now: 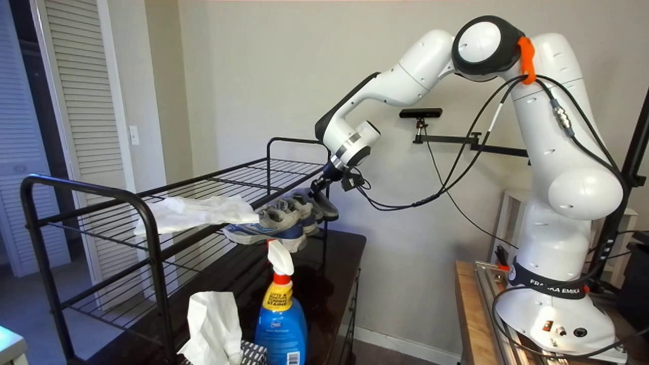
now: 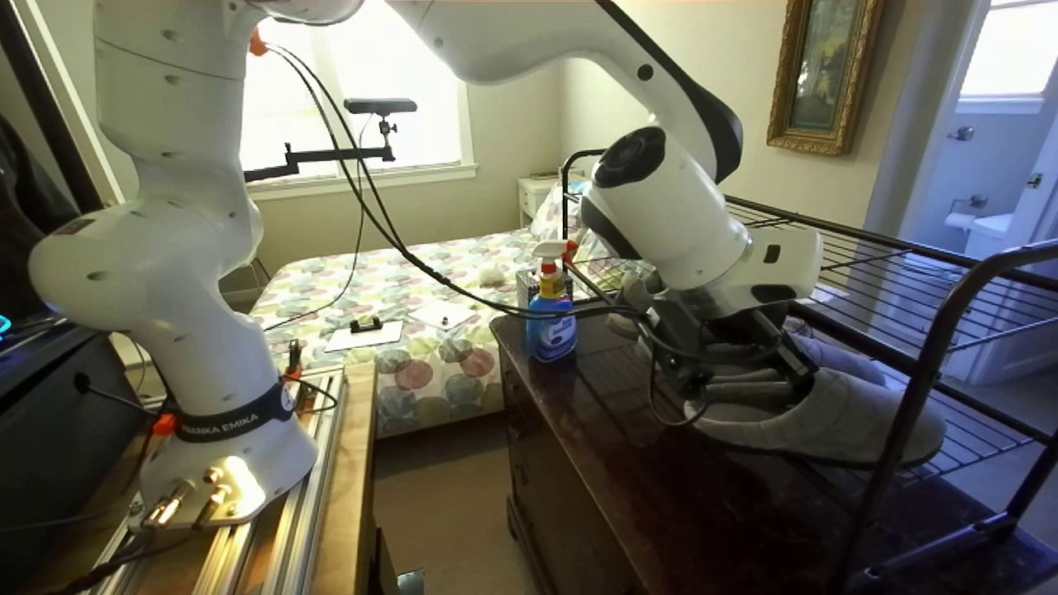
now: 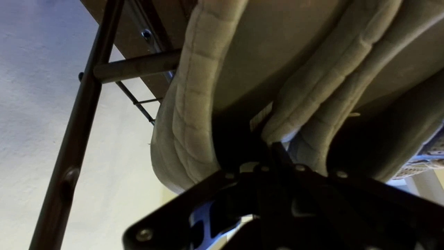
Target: Remove the grey slippers from the top rack and put them on the bottom rack
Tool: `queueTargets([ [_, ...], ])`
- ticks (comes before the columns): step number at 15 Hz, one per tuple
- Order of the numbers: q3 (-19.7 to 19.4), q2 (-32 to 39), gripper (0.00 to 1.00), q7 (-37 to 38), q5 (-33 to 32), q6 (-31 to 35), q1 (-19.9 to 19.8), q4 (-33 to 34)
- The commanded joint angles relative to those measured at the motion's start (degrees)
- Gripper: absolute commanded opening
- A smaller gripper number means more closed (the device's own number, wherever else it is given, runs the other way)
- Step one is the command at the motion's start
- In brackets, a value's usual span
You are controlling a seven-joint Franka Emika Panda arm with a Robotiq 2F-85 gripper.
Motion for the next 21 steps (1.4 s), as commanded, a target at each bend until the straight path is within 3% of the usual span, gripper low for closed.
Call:
queueTargets([
  [1, 0.0, 0.0, 0.05, 0.0, 0.0, 0.0, 0.0, 0.0],
  [5, 0.0, -0.1, 0.01, 0.0, 0.0, 0.0, 0.0, 0.0],
  [11, 1.8, -0.2, 0.01, -11.8, -0.2, -5.6, -0.6, 3.3],
  [17, 1.2, 1.6, 0.01, -14.7, -0.1, -3.0, 0.4, 3.9],
  [18, 0.8, 1.8, 0.30, -12.9, -1.1, -2.6, 0.7, 3.6],
  [19, 0.8, 2.0, 0.31, -13.0, -0.6, -1.9, 0.8, 4.0],
  [21, 0.4, 1.9, 0.42, -11.3, -1.3, -0.2, 1.4, 3.5],
])
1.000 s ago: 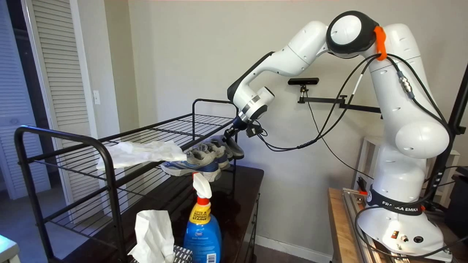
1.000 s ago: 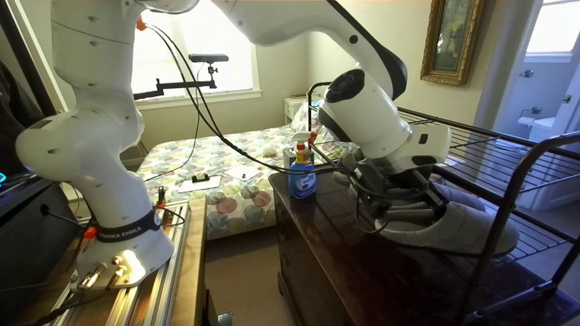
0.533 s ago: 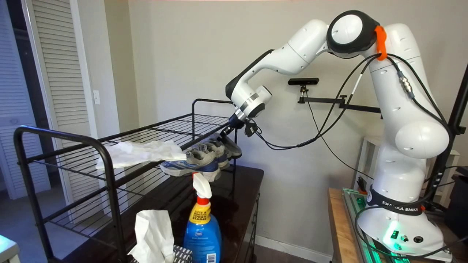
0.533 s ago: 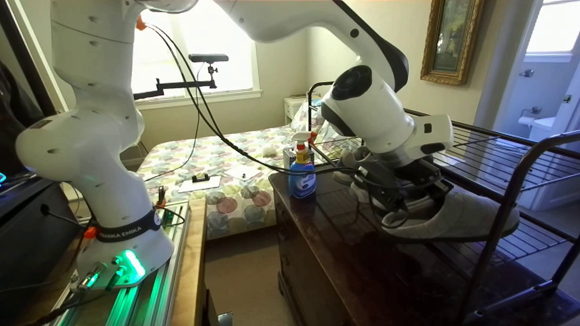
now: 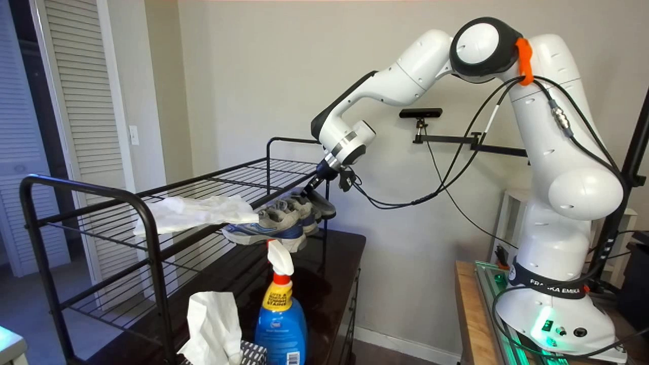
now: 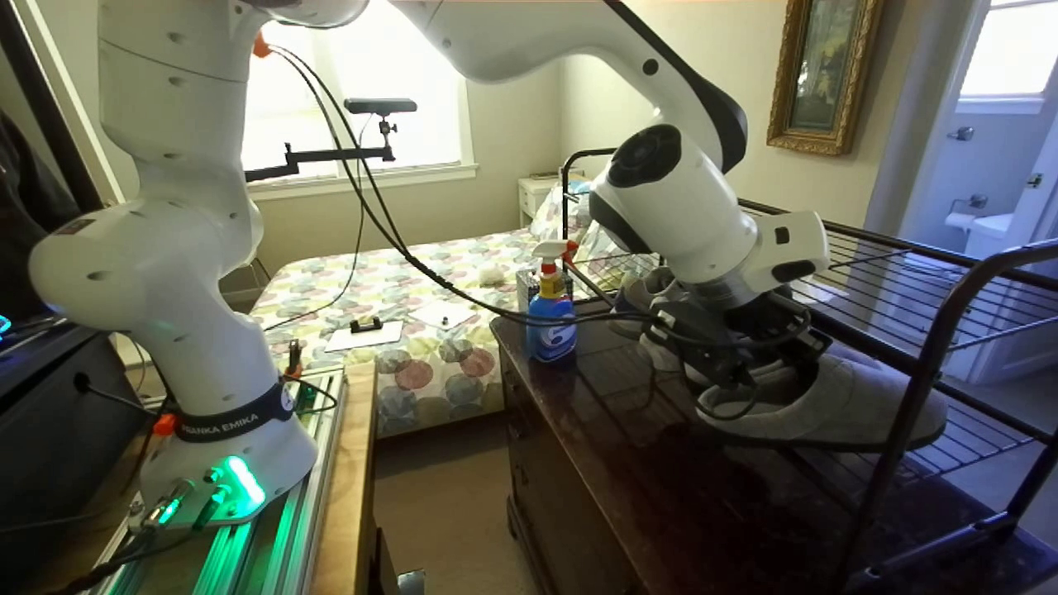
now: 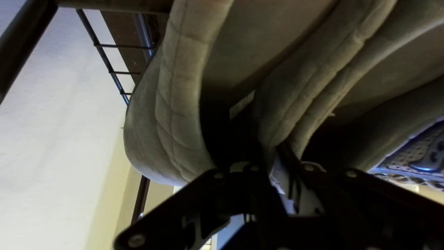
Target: Remove the grey slippers from the top rack and put them on the bottom rack
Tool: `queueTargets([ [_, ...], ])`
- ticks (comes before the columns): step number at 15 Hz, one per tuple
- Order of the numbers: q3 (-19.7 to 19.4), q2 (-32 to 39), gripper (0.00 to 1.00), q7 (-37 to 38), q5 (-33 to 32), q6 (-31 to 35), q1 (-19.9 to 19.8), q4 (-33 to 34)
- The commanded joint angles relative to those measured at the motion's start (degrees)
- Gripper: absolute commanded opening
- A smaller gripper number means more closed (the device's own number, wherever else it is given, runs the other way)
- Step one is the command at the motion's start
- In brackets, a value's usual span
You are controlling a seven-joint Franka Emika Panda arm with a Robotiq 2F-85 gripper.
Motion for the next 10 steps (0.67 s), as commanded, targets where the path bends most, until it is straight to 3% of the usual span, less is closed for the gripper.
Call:
queueTargets([
  [1, -0.9, 0.7, 0.48, 3.7, -2.1, 3.6, 1.8, 0.4],
  [5, -4.1, -1.9, 0.73, 11.6, -8.3, 4.8, 4.6, -4.8],
  [7, -7.5, -3.9, 0.86, 16.5, -13.4, 5.2, 7.2, -8.6],
  [9, -8.3, -6.3, 1.00, 23.2, -22.0, 4.8, 6.6, -13.0],
  [10, -8.9, -7.7, 1.00, 26.2, -25.9, 4.1, 6.4, -15.0],
])
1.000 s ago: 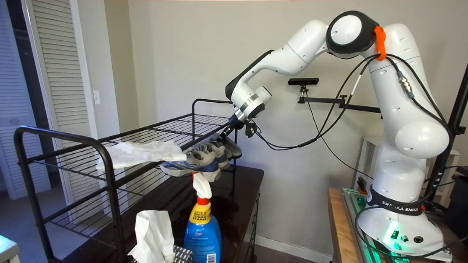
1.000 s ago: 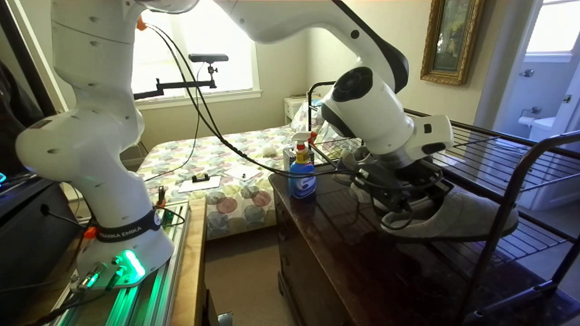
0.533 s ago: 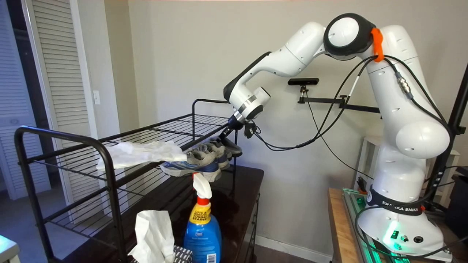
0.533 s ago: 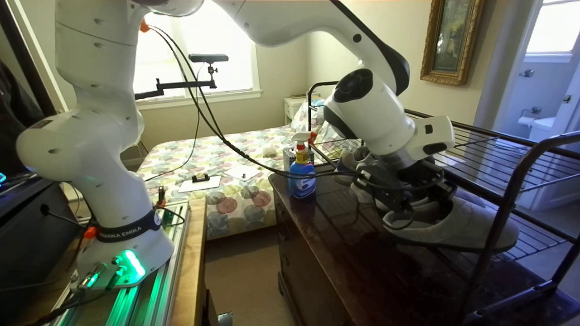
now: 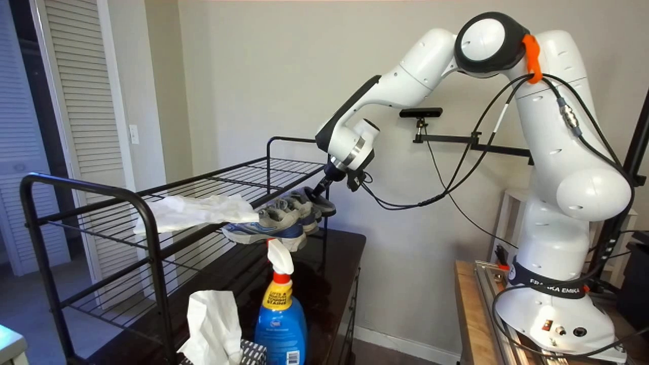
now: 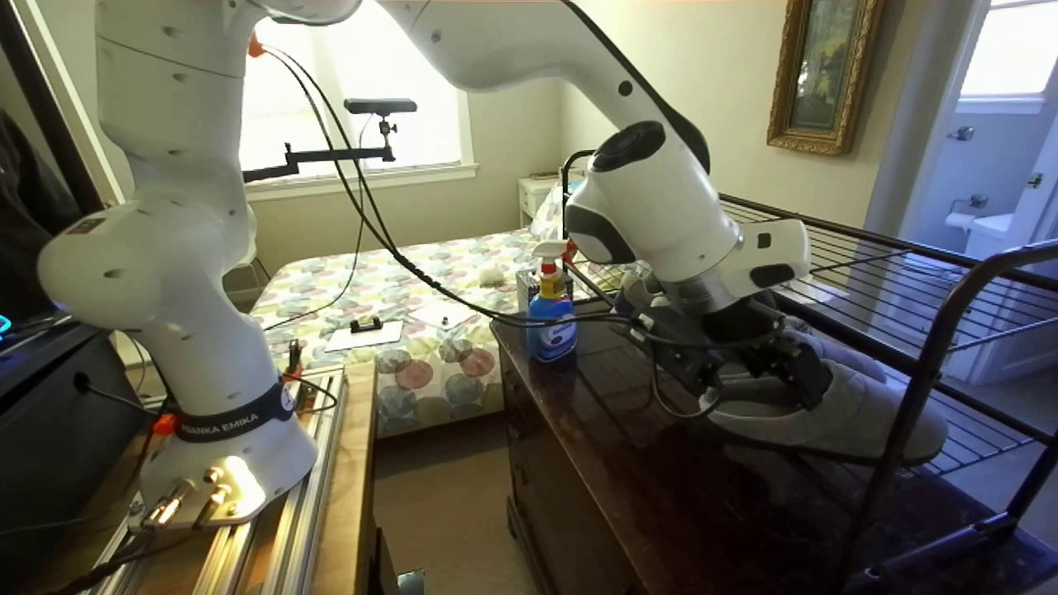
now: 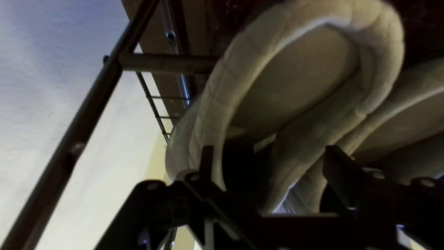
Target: Remove the grey slippers from the top rack and put them on the bottom rack
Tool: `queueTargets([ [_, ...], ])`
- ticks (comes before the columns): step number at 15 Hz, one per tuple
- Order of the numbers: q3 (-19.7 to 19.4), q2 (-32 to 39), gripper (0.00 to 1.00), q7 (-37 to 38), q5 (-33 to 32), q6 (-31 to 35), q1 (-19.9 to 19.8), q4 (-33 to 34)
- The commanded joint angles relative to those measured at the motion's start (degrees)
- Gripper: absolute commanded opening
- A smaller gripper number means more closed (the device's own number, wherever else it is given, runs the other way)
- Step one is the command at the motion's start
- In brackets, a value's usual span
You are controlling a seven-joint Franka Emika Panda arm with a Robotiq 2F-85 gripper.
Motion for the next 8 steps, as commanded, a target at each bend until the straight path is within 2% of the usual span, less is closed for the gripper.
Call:
queueTargets([
  [1, -2.7, -7.6, 1.00, 11.7, -14.1, -1.3, 0.5, -10.0],
  [2, -6.5, -9.1, 1.00, 10.5, -12.8, -3.8, 3.5, -10.8],
  [4, -9.1, -12.5, 1.00, 13.3, -16.7, -5.4, 4.7, -13.5],
  [5, -6.6, -13.9, 1.00, 18.0, -23.7, -5.4, 0.9, -15.3],
  [6, -12.9, -14.6, 1.00, 18.7, -25.4, -7.2, 6.2, -15.9],
  [8, -16.5, -15.6, 1.00, 24.6, -34.3, -7.6, 7.4, -17.3],
])
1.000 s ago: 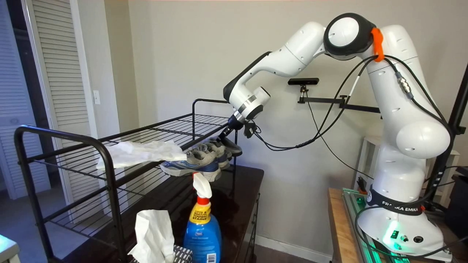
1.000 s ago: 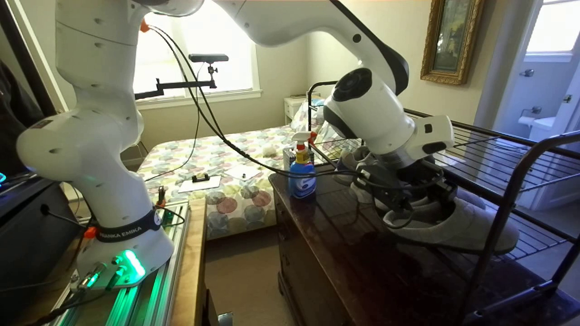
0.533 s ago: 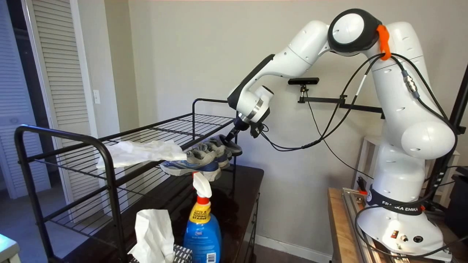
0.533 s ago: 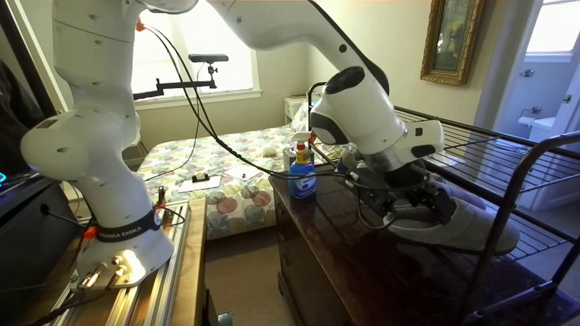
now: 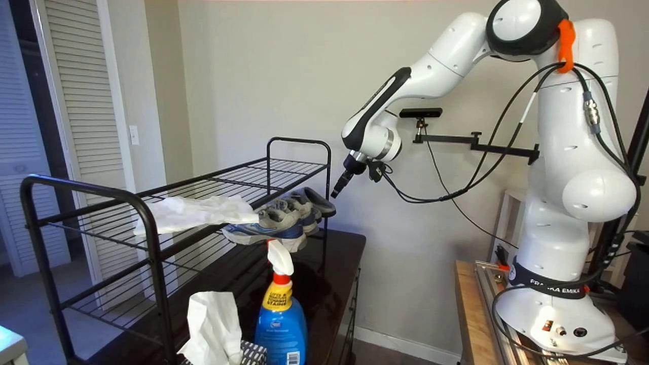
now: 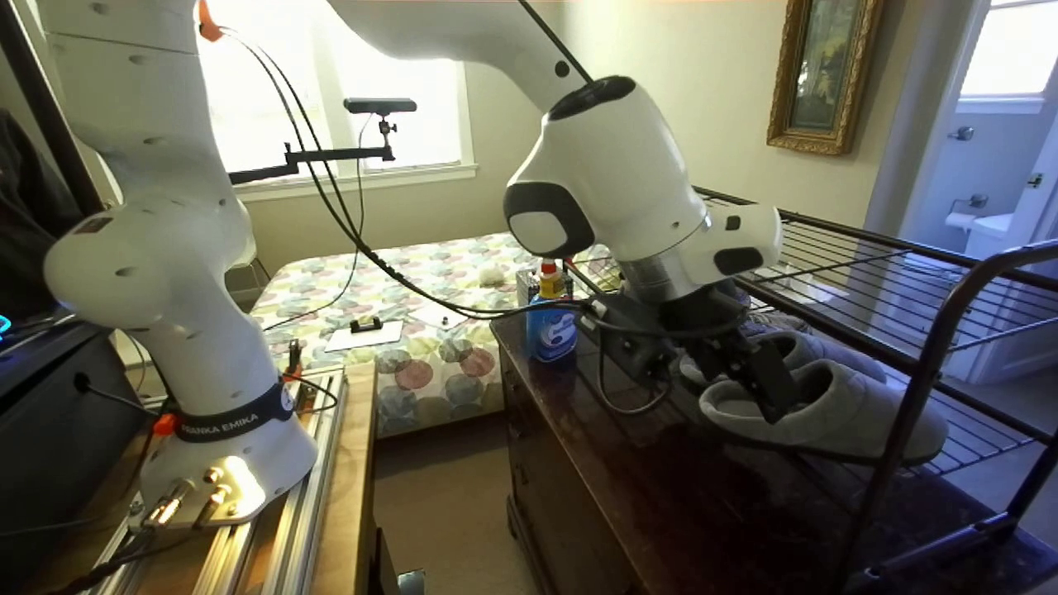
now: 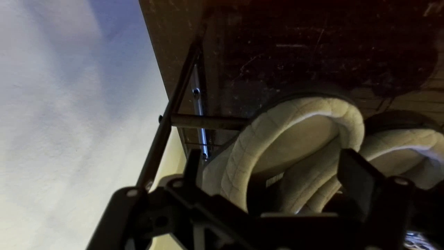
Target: Remove the grey slippers from the top rack and put them on the bottom rack
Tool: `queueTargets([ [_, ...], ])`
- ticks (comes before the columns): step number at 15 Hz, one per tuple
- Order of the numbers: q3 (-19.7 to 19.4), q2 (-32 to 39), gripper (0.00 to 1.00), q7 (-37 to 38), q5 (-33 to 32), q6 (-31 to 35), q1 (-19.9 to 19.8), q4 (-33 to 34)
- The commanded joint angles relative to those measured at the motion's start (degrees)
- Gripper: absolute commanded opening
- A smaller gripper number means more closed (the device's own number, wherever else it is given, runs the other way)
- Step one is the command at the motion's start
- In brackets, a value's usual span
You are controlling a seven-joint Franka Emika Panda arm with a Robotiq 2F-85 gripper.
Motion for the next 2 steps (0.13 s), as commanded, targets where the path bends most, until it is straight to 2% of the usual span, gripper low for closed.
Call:
queueTargets([
  [1, -2.2, -0.9, 1.00, 2.5, -4.0, -0.6, 1.0, -1.1],
  [2, -3.9, -1.7, 1.00, 4.4, -6.8, -1.0, 1.7, -2.0],
])
